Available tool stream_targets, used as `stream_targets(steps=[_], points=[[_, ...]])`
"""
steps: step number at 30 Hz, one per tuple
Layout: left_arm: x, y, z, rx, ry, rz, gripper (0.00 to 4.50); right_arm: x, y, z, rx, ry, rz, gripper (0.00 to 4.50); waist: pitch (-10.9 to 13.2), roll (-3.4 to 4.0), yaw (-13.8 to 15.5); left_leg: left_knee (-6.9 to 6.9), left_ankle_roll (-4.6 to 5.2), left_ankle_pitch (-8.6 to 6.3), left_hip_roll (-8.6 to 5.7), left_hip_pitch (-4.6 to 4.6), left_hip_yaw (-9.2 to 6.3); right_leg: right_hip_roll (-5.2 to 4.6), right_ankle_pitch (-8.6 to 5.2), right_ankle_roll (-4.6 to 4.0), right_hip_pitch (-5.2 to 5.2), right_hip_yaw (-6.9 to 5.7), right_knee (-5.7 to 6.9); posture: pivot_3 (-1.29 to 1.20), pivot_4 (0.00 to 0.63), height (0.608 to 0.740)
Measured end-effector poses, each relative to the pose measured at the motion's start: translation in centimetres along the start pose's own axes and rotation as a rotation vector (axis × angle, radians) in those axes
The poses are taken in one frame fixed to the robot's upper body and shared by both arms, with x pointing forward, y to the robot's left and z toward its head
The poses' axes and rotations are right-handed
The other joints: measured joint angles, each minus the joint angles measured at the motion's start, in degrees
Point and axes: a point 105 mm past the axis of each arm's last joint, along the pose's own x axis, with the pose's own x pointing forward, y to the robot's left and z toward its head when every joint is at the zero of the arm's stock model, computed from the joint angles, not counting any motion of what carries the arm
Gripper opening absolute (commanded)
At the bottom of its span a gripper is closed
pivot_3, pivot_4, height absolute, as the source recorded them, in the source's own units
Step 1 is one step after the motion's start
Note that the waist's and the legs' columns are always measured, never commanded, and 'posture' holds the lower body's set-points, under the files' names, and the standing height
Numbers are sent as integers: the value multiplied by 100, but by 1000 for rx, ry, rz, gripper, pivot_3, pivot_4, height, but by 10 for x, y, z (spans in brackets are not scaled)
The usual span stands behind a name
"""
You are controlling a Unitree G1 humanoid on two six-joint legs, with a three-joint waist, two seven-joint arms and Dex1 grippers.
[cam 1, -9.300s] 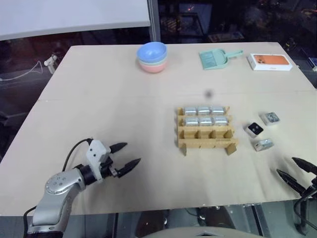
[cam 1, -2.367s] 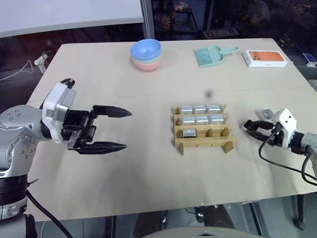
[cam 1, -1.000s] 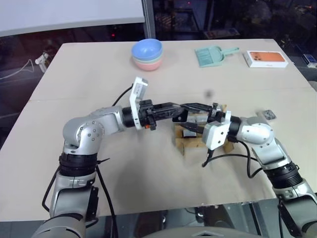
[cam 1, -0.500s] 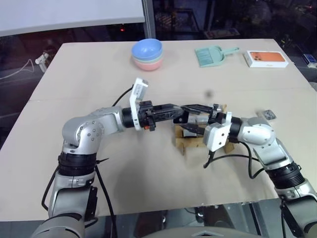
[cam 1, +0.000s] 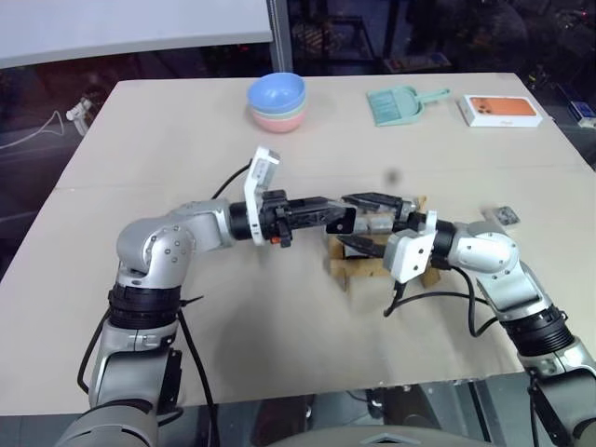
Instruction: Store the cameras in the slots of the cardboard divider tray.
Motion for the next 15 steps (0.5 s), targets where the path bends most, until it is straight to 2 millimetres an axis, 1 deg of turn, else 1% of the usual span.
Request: stream_targets(steps=[4,5,7,9,11,13,15], points=[[2,0,0,-14,-7,-11,734,-3,1,-3,12,18,-7,4466,0,0,6,0,0,0,0,0,0,0,0,0,0,0,0,0,150,740],[3,0,0,-25,-13,-19,734,-5,2,-4,12,28,-7,4466,0,0,16,0,1,0,-1,0,-1,-1,0,0,1,-1,-1,0,150,740],[5,1,1,-25,-27,-25,734,-17,2,-8,35,62,-23,4466,1,-3,40,0,1,0,-3,-5,-2,-2,0,0,1,-2,-4,0,150,740],[10,0,4,10,-59,-31,734,-37,0,-12,142,110,-85,4466,2,-3,61,0,0,0,-4,-8,-1,-3,0,0,1,-1,-8,0,150,740],[14,-4,5,41,-67,-70,734,-60,0,-14,309,151,-153,4466,2,-5,87,-2,1,-1,-4,-7,-2,-4,0,0,5,-2,-10,0,150,740],[18,-7,3,85,-58,-112,734,-83,-3,-13,475,173,-267,4466,2,-5,110,-5,10,-6,-5,-3,-1,-3,0,0,7,-2,-11,0,150,740],[26,-11,-2,152,-58,-151,734,-102,0,-5,605,189,-320,4466,2,-3,124,-6,24,-14,-5,1,1,-3,-1,-1,9,0,-11,0,150,740]])
